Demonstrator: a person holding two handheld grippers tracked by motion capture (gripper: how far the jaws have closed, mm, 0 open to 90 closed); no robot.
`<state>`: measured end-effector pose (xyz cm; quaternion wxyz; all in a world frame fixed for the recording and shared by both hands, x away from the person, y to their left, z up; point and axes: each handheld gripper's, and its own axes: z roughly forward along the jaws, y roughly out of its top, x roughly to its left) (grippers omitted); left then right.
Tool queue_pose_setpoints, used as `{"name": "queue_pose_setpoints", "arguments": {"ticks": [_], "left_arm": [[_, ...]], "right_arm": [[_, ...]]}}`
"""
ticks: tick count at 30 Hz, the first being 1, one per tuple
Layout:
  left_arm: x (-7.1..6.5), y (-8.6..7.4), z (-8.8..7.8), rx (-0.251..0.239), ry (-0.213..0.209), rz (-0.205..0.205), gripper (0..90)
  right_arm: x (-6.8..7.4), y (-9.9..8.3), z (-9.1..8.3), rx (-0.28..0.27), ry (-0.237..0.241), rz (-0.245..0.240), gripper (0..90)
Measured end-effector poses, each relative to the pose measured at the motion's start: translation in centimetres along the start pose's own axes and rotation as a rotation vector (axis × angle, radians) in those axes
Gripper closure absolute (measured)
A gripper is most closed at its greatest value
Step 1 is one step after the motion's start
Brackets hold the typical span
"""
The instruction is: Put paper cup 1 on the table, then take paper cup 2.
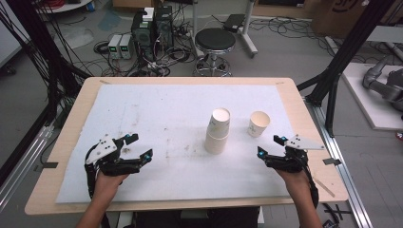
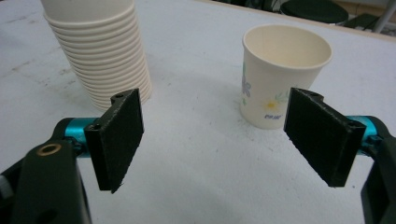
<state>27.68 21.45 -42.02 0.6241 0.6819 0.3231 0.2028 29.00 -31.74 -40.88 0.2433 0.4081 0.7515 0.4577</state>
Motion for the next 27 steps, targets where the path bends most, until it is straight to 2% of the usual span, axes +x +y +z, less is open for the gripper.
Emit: {"name": "queue_pose_setpoints", "arguments": {"ticks": [4,6,13,17,20,27], "left_arm": [[0.4,0.0,-0.2,-0.004,0.004,-0.011,16.4],[0.5,0.0,-0.4,-0.006,0.009,-0.013,16.4],[0.1,0.1,-0.8,-0.008,0.005,0.0,16.4],[0.1,0.2,-0.6,-0.013,-0.009,-0.002,16.4],[0.1,0.1,-0.2,-0.017,-0.031,-0.011,16.4],[-0.2,0.0,0.3,-0.005,-0.052,-0.009,16.4]], "right_arm": [[0.2,0.4,-0.2,-0.028,0.009,-0.008,20.6],[0.5,0.7,-0.4,-0.047,0.017,-0.038,20.6],[1.1,1.4,-1.1,-0.096,0.058,-0.061,20.5],[1.1,1.3,-1.0,-0.104,0.083,-0.058,20.0],[1.1,1.1,-1.0,-0.103,0.089,-0.065,20.0],[1.0,1.2,-1.5,-0.113,0.088,-0.086,20.1]]}}
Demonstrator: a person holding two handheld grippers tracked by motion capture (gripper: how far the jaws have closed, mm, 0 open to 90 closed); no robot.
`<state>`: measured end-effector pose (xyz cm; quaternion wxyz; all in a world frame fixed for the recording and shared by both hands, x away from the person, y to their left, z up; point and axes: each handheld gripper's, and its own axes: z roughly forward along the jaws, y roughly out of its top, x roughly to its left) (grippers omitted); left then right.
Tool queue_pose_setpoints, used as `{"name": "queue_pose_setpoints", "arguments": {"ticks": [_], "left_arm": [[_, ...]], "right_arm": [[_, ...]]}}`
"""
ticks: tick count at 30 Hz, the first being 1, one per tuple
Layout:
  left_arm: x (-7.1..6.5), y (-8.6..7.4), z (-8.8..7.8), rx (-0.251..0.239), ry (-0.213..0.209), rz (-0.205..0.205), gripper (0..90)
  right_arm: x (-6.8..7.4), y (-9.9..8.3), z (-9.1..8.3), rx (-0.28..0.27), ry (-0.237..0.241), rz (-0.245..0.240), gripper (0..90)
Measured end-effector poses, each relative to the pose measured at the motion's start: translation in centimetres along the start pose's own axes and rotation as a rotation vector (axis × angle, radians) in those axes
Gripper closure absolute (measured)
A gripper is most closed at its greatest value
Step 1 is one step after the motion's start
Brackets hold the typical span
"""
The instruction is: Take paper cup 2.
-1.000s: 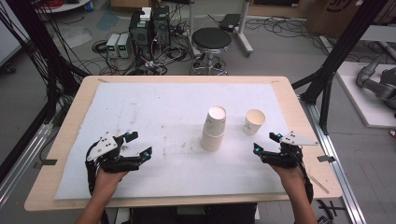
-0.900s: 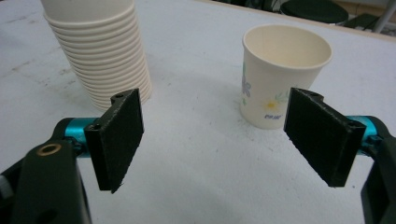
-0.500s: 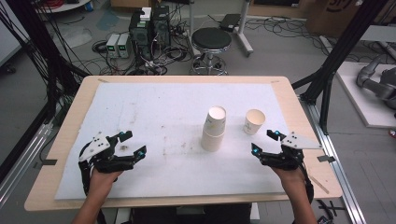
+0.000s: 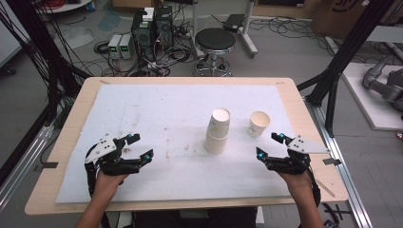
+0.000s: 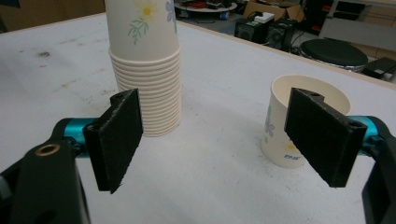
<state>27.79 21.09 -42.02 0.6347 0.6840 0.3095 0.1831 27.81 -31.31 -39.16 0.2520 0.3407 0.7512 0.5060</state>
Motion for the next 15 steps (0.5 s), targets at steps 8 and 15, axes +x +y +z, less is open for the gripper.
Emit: {"name": "queue_pose_setpoints", "arguments": {"ticks": [8,15], "left_arm": [[-0.7,0.0,0.6,-0.011,-0.044,0.005,16.4],[-1.0,0.3,1.3,0.02,-0.035,0.03,16.5]], "right_arm": [[0.0,-0.3,-0.4,0.013,0.027,0.004,20.1],[-0.1,-0.1,-0.7,-0.001,0.029,0.014,20.1]]}}
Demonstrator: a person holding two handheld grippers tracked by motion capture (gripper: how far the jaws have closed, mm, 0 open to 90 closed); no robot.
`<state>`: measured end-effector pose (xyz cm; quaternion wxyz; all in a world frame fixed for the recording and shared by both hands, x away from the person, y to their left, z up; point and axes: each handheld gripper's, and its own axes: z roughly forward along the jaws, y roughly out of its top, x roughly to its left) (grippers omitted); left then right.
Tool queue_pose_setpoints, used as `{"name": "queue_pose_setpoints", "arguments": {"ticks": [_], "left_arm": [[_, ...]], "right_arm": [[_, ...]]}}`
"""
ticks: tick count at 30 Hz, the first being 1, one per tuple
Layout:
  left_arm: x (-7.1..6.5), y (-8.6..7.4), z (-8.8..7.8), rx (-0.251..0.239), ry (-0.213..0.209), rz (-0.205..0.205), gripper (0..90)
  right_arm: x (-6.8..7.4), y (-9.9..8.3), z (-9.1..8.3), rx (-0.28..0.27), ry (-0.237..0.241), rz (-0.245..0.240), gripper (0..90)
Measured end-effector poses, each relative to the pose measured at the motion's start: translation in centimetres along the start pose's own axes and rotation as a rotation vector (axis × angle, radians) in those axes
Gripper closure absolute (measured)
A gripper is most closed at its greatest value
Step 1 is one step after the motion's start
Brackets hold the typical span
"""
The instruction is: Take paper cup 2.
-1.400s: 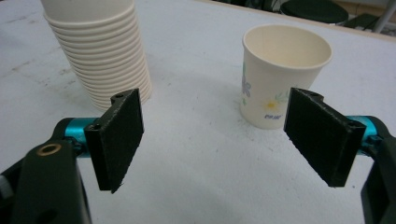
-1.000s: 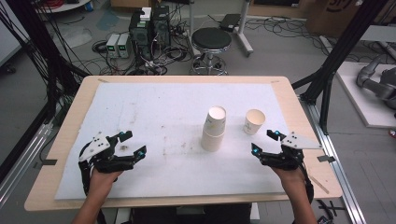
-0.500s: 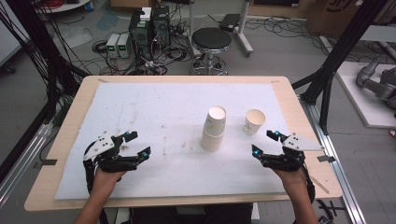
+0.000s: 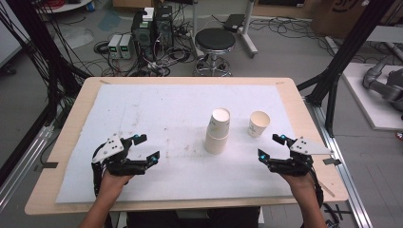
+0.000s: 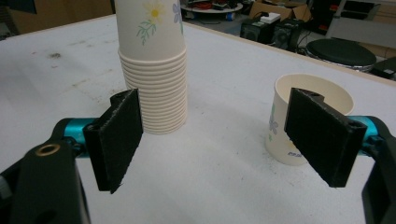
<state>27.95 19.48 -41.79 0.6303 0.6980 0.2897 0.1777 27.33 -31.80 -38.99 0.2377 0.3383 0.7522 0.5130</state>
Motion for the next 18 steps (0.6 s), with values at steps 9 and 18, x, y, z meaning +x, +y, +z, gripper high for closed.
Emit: {"name": "queue_pose_setpoints", "arguments": {"ticks": [9,18], "left_arm": [[-0.3,1.7,1.7,-0.026,-0.007,0.033,16.4],[-1.1,3.9,4.6,0.003,-0.072,0.061,15.2]], "right_arm": [[0.0,0.0,0.0,0.006,0.004,-0.012,20.1],[-0.2,0.0,0.0,0.003,0.011,-0.02,20.2]]}}
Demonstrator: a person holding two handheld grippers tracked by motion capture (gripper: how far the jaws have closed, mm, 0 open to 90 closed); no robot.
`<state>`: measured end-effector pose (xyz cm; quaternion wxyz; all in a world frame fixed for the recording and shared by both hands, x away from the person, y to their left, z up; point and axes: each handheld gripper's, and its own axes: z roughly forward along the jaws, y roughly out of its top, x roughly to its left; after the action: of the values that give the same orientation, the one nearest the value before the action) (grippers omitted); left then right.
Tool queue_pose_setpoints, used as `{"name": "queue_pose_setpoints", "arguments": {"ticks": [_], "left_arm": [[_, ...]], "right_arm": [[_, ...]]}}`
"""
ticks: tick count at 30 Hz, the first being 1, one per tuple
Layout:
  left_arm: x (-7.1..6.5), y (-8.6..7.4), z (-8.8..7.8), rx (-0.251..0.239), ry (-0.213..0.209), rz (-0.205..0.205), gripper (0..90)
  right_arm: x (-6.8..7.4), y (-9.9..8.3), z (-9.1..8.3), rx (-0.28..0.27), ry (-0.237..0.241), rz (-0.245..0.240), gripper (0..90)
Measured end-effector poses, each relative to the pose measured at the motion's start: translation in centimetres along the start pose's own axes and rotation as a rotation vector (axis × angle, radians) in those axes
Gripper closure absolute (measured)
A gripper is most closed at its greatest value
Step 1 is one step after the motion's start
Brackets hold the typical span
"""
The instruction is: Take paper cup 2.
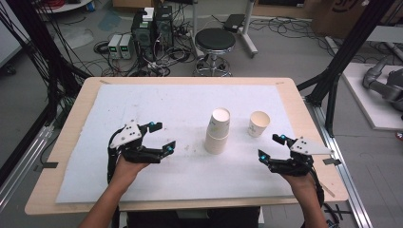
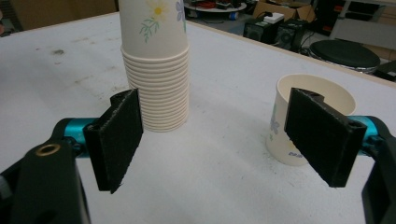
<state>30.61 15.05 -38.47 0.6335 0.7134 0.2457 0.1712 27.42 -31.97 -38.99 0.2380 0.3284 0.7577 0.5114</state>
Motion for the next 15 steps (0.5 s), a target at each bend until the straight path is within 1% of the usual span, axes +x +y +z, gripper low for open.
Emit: {"name": "queue_pose_setpoints", "arguments": {"ticks": [1,2,3,5,8,11,15], "left_arm": [[0.0,0.3,0.4,0.004,-0.008,0.001,15.2],[0.0,0.6,0.9,0.011,-0.016,0.004,15.2],[0.0,0.9,1.4,0.015,-0.021,0.007,15.2],[-0.1,1.5,2.4,0.027,-0.037,0.016,15.2],[-0.2,2.3,4.0,0.043,-0.06,0.028,15.2],[-0.2,2.8,5.3,0.05,-0.076,0.029,15.2],[-0.2,3.3,7.0,0.081,-0.092,0.037,15.2]], "right_arm": [[0.1,0.0,0.0,0.003,0.004,0.006,20.2],[0.0,0.0,0.1,0.004,0.004,-0.001,20.2],[0.1,0.0,0.1,0.01,0.007,0.004,20.2],[0.1,0.0,0.1,0.015,0.01,-0.001,20.2],[-0.1,0.0,0.1,0.009,0.01,-0.003,20.1],[-0.2,-0.1,0.0,0.009,0.012,0.004,20.2],[-0.2,-0.2,0.0,0.014,0.015,0.01,20.2]]}}
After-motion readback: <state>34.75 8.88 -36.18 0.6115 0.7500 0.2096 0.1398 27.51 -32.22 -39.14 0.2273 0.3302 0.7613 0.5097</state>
